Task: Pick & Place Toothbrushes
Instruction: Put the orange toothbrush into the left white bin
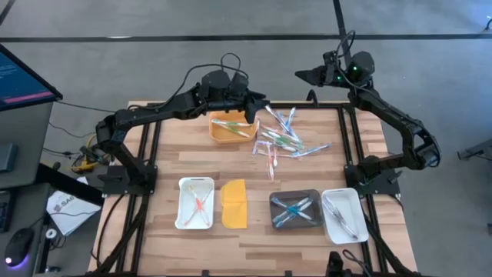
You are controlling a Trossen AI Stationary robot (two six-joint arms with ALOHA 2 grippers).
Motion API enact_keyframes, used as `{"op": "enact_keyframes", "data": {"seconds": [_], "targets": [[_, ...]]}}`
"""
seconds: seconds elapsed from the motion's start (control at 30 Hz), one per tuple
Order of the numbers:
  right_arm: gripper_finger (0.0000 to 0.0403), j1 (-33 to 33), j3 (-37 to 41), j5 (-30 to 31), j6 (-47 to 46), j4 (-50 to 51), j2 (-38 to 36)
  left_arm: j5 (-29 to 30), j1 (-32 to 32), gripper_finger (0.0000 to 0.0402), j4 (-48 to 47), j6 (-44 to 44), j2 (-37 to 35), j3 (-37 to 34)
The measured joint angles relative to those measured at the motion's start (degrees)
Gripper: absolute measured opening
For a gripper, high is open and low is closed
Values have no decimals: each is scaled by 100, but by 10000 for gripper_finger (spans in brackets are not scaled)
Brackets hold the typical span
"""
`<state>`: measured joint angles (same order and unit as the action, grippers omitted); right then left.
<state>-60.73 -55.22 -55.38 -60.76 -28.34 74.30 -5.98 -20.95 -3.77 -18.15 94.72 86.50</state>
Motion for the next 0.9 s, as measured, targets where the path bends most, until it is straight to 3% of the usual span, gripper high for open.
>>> {"op": "enact_keyframes", "data": {"seconds": [0.4, 0.9], "targets": [[133, 0, 0, 145, 931, 1592, 4, -2, -13, 154, 9, -7, 0, 0], [133, 177, 0, 490, 1788, 2409, 4, -4, 9, 154, -80, -52, 0, 0]]}}
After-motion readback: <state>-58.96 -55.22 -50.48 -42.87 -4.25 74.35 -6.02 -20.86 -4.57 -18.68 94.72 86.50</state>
